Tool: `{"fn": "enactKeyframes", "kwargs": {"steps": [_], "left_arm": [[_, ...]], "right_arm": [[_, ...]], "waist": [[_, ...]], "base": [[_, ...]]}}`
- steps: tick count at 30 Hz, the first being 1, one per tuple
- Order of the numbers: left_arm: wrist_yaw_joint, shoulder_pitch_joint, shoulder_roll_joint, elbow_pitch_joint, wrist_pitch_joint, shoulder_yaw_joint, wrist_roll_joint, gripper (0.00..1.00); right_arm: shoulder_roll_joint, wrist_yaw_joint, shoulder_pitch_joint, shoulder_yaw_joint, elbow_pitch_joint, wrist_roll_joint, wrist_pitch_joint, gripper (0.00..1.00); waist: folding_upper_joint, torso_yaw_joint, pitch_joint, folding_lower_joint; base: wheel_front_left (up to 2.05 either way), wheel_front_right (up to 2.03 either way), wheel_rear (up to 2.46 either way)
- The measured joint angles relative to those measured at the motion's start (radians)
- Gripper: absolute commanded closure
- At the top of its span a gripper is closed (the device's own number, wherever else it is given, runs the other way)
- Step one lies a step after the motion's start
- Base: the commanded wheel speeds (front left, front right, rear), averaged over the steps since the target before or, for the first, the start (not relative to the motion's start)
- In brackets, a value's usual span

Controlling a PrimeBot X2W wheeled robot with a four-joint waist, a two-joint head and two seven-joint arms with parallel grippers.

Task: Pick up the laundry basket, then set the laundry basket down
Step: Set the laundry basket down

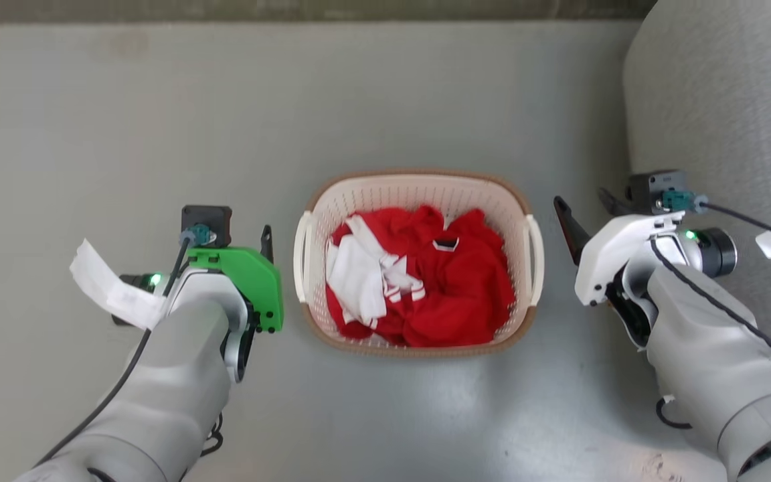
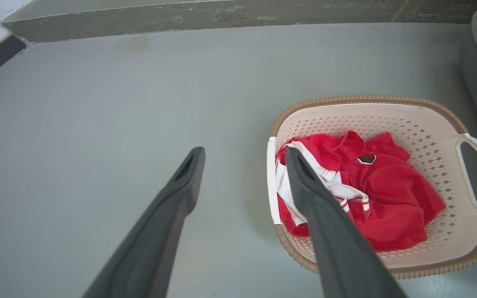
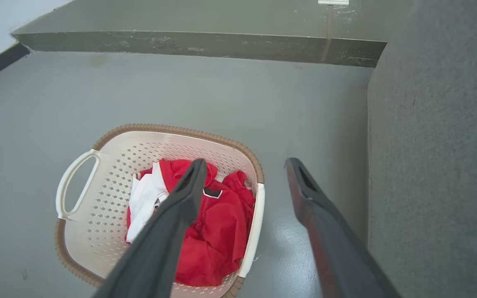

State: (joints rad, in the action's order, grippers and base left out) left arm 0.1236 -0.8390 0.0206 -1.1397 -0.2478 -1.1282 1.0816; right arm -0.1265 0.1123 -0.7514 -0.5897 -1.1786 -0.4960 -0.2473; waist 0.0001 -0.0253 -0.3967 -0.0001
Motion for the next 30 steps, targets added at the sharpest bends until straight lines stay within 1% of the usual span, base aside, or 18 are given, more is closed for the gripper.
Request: {"fn": "enactKeyframes", "kwargs": {"steps": [2,4,6,9,11,14,17,19,21,22,23,27,30], "left_arm": [[0.000,0.010,0.001,-0.003,-0.001,0.007,0.000,0.00],[0.000,0.021,0.001,-0.003,-0.001,0.010,-0.002,0.00],[0.000,0.026,0.001,0.004,-0.001,0.020,-0.009,0.00],[0.000,0.025,0.007,0.042,-0.001,0.049,-0.047,0.00],[0.000,0.024,0.013,0.069,-0.001,0.073,-0.051,0.00],[0.000,0.023,0.031,0.103,-0.001,0.104,-0.068,0.00],[0.000,0.022,0.053,0.132,-0.001,0.135,-0.109,0.00],[0.000,0.022,0.068,0.149,-0.001,0.159,-0.125,0.00],[0.000,0.022,0.081,0.164,-0.001,0.184,-0.137,0.00],[0.000,0.022,0.087,0.175,-0.001,0.195,-0.153,0.00],[0.000,0.022,0.093,0.194,-0.001,0.217,-0.183,0.00],[0.000,0.023,0.116,0.233,-0.001,0.279,-0.237,0.00],[0.000,0.028,0.137,0.259,-0.001,0.335,-0.260,0.00]], "right_arm": [[0.000,-0.009,0.018,0.011,0.017,-0.005,0.000,0.00],[-0.001,-0.010,0.031,0.019,0.033,-0.007,0.000,0.00],[-0.001,-0.024,0.046,0.029,0.051,-0.007,0.000,0.00],[-0.004,-0.036,0.074,0.045,0.077,-0.007,0.000,0.00],[-0.008,-0.044,0.089,0.056,0.097,-0.007,0.000,0.00],[-0.019,-0.054,0.097,0.067,0.133,-0.007,0.000,0.00],[-0.032,-0.071,0.101,0.082,0.176,-0.004,0.000,0.00],[-0.039,-0.072,0.104,0.093,0.206,0.001,0.000,0.00],[-0.042,-0.088,0.108,0.100,0.235,0.006,0.000,0.00],[-0.043,-0.090,0.113,0.107,0.251,0.007,0.000,0.00],[-0.048,-0.103,0.126,0.118,0.284,0.014,0.000,0.00],[-0.054,-0.116,0.149,0.145,0.360,0.024,0.000,0.00],[-0.058,-0.133,0.164,0.167,0.429,0.035,-0.002,0.00]], "waist": [[0.0000,0.005,0.027,0.0000],[0.0000,0.009,0.054,0.0000],[0.0000,0.013,0.082,0.0000],[0.0000,0.017,0.123,0.0000],[0.0000,0.019,0.150,0.0000],[0.0000,0.020,0.187,0.0000],[0.0000,0.019,0.218,0.0000],[0.0000,0.019,0.237,0.0000],[0.0000,0.018,0.253,0.0000],[0.0000,0.017,0.260,0.0000],[0.0000,0.016,0.274,0.0000],[0.0000,0.013,0.297,0.0000],[0.0000,0.013,0.308,0.0000]], "base": [[0.00,0.00,0.00],[0.00,0.00,0.00],[0.00,0.00,0.00],[0.00,0.00,0.00],[0.00,0.00,0.00],[0.00,0.00,0.00],[0.00,0.00,0.00],[0.00,0.00,0.00],[0.00,0.00,0.00],[0.00,0.00,0.00],[0.00,0.00,0.00],[0.00,0.00,0.00],[0.00,0.00,0.00]]}}
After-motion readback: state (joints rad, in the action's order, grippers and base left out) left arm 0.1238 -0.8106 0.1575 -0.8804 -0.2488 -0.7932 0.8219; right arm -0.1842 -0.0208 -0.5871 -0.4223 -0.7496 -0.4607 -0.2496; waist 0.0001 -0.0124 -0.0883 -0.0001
